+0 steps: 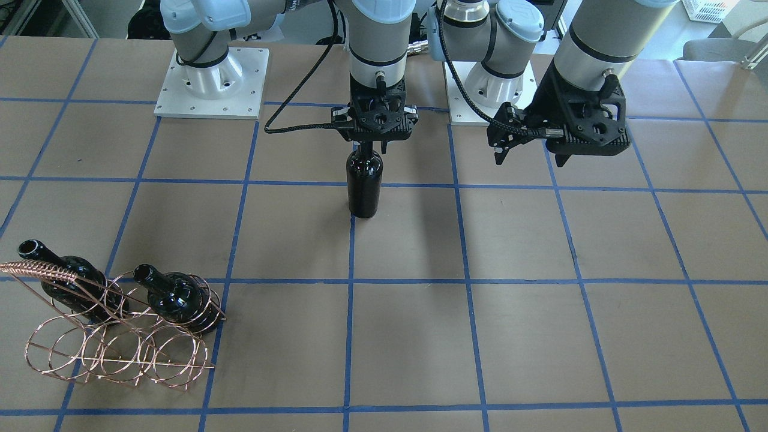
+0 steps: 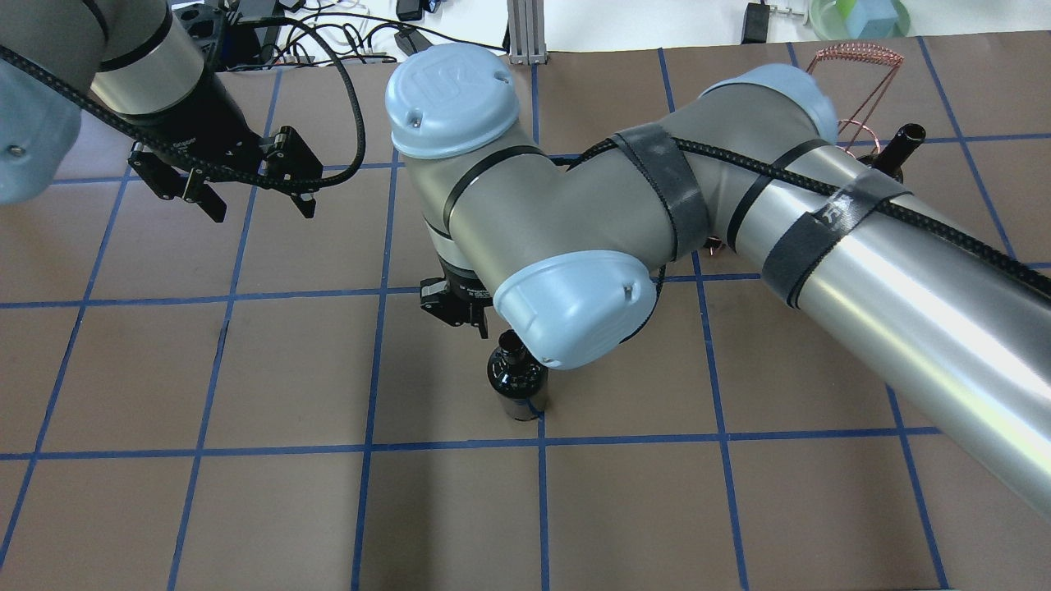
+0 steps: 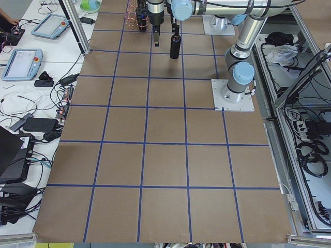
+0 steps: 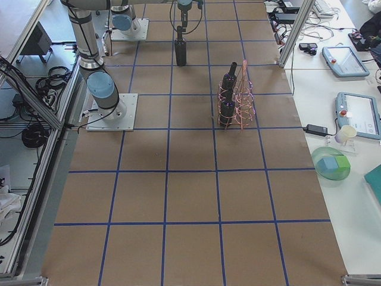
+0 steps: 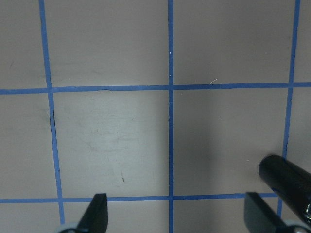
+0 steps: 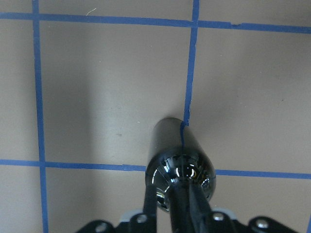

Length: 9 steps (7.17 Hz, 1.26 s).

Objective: Place wine into wine basket
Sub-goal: 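Lower the right gripper and grasp the upright bottle by its neck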

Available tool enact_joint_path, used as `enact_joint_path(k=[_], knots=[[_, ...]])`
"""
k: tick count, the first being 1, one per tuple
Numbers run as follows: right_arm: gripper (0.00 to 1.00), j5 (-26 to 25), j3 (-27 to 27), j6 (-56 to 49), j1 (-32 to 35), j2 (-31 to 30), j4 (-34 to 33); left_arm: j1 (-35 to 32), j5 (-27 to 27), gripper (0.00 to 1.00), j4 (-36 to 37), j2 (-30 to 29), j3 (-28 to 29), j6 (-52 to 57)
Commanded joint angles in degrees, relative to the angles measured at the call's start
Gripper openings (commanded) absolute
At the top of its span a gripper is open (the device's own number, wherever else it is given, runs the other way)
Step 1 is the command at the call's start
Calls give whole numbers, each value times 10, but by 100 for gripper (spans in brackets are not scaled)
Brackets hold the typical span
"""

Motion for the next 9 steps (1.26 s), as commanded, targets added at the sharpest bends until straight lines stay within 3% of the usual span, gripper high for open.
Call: enact_joint_path(k=[1,4,5,6,7,8,9], knots=[[98,-1,4,3,1,0,11,-1,-1,100,1,-1,0,-4],[96,0,4,8,2,0,52,-1,-1,100,1,-1,0,-4],[85,2,4,8,2,0,50,-1,-1,100,1,-1,0,-3],[42,2,4,8,2,1,49,-1,-1,100,1,-1,0,-3],[21,2,2,7,2,1,43,-1,-1,100,1,-1,0,-3],[15,1,0,3,2,1,42,-1,-1,100,1,-1,0,-3],[0,1,-1,0,2,1,42,-1,-1,100,1,-1,0,-3]])
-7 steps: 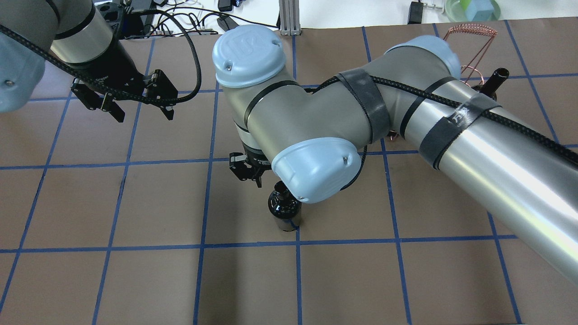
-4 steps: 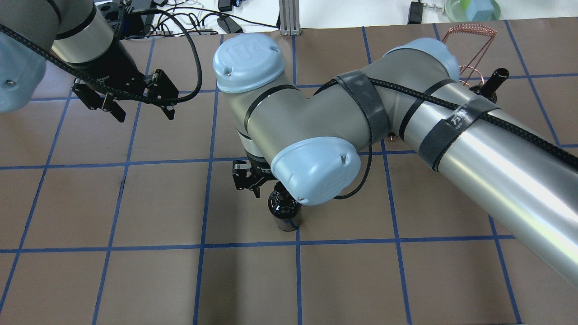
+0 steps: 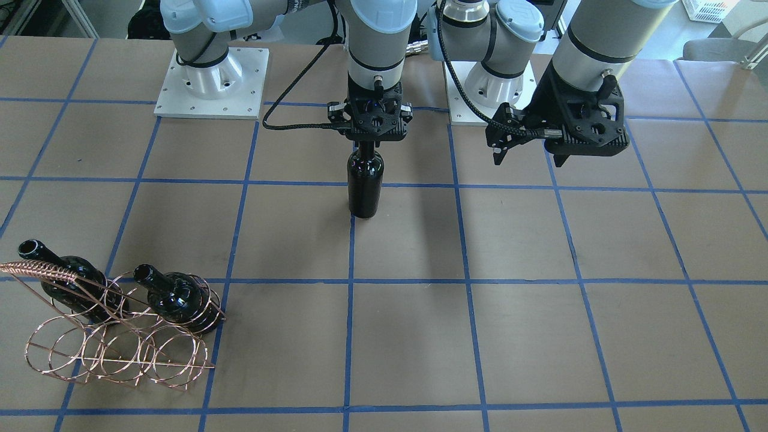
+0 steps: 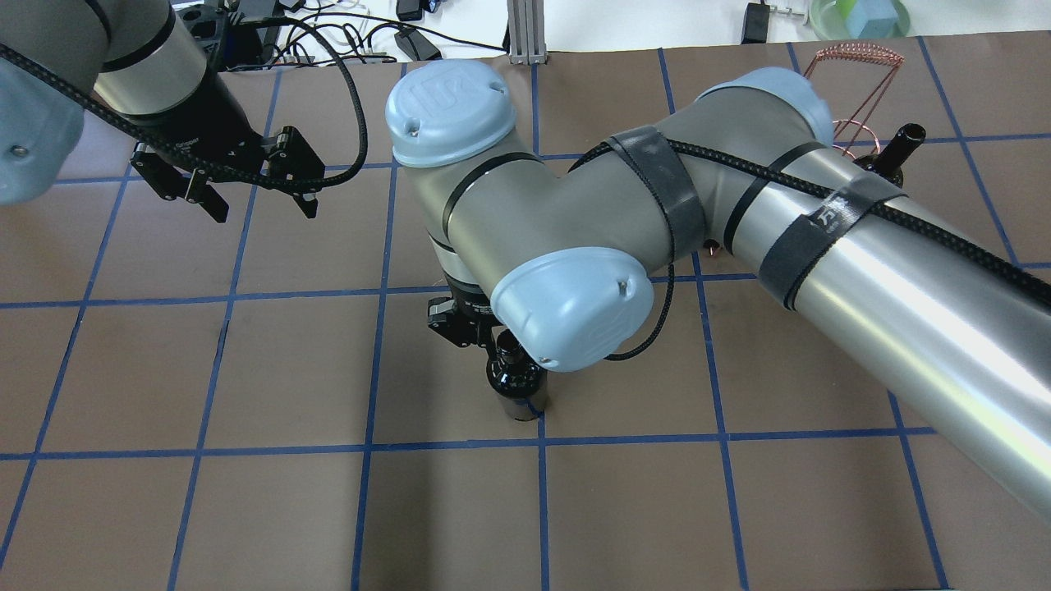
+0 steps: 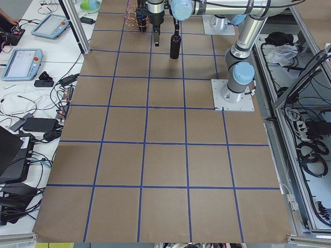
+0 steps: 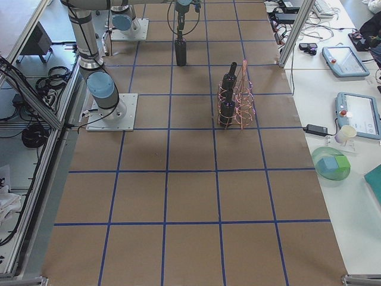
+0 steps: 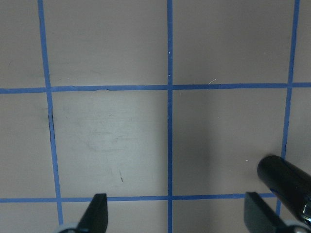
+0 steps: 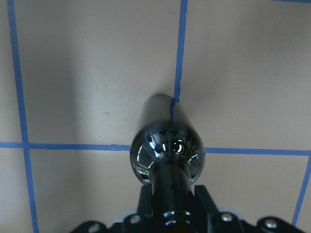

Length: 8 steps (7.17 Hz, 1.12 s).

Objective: Place wine into wine basket
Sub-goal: 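Lower the right gripper and grasp the upright bottle by its neck, then lift the bottle with the right gripper and carry it to the copper rack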

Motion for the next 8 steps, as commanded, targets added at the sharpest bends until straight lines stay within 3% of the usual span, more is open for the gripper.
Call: enact_joint_path(k=[1,4,8], knots=[[0,0,-2,-5,-2,-2,-5,0,0,100,0,0,0,0],[0,-10,-53,-7,-28,-37,20,0,0,100,1,0,0,0],[0,-68,-75,-195,-173,-156,177,0,0,100,1,0,0,0]])
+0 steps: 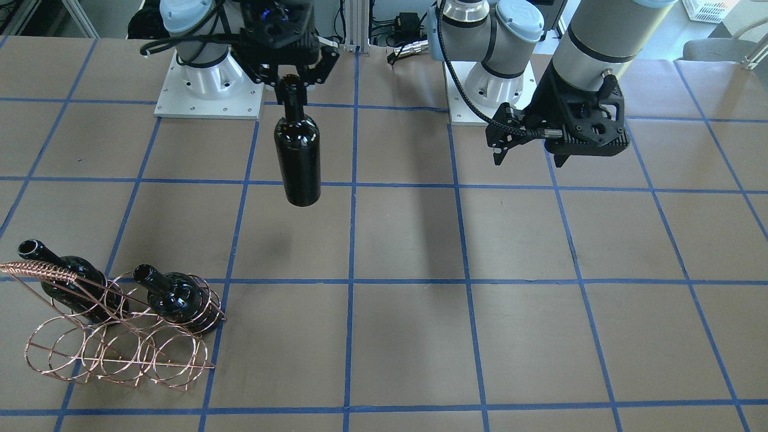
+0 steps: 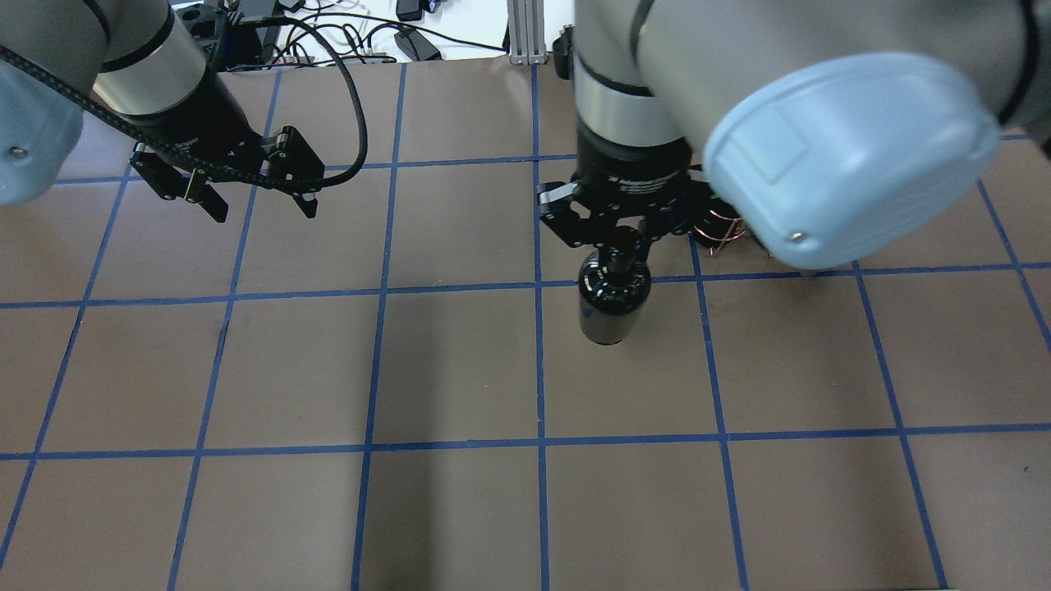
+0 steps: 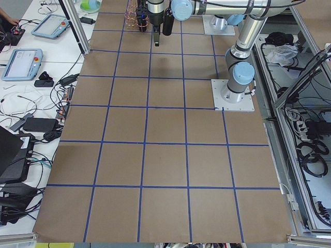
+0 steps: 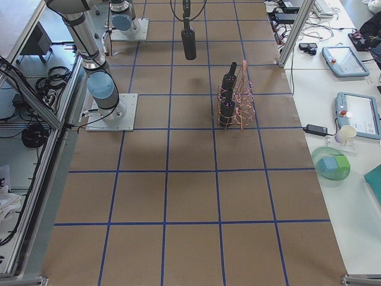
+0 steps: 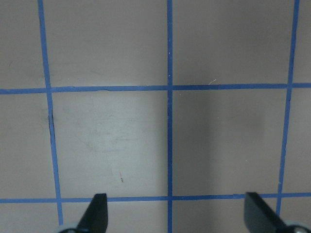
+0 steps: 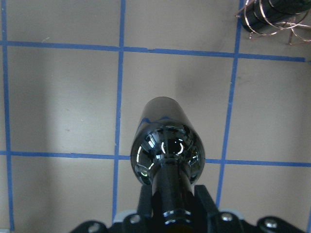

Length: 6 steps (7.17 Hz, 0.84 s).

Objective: Place wine into wine basket
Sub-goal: 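Lift the bottle with the right gripper and carry it to the copper rack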

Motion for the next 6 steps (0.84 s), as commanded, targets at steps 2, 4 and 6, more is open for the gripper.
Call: enact_joint_path(k=[2,4,6], knots=[[0,-76,-5,-99,-59,-68,59,0,0,100,0,0,0,0],[0,-98,-13,-212,-128,-70,56,0,0,100,0,0,0,0],[0,-72,-29,-347,-232,-65,52,0,0,100,1,0,0,0]])
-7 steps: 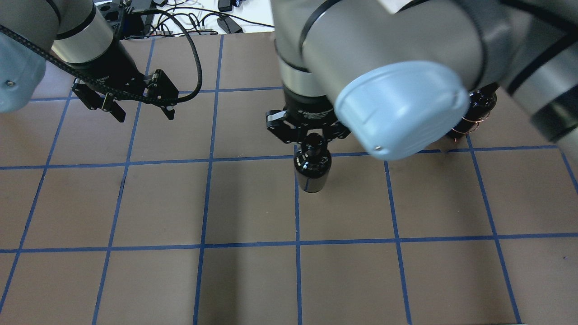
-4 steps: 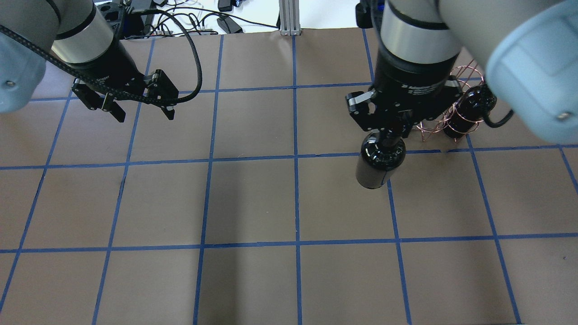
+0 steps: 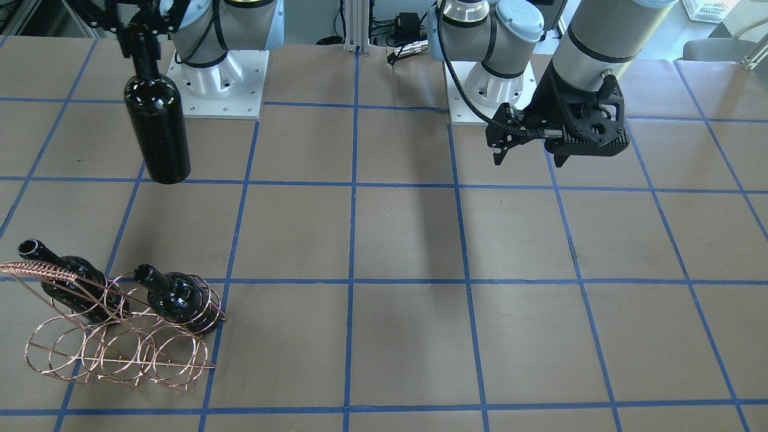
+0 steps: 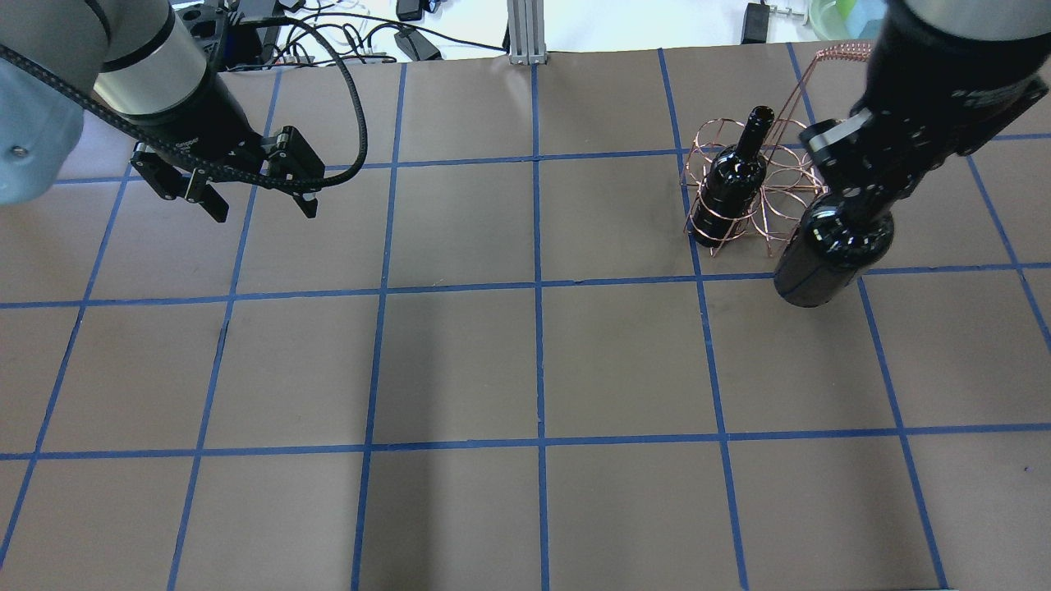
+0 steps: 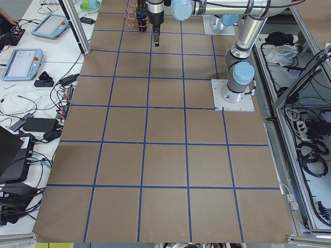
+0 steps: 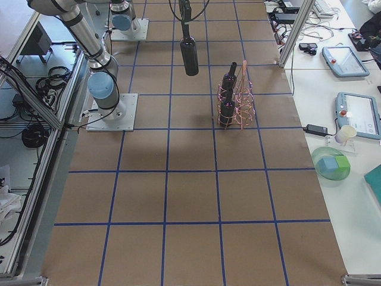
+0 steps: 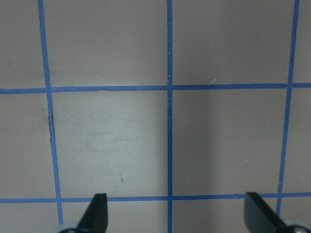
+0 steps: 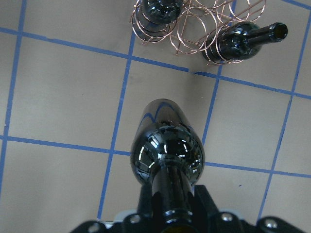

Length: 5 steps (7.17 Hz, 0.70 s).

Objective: Place wine into wine basket
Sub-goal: 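Lift the bottle with the right gripper and carry it to the copper rack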

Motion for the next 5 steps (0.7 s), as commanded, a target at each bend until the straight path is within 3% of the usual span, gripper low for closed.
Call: enact_joint_path(k=[1,5], knots=[[0,51,-13,-122,-86,14,-4,0,0,100,1,0,0,0],[0,77,-55,-255,-95,87,-20,0,0,100,1,1,0,0]])
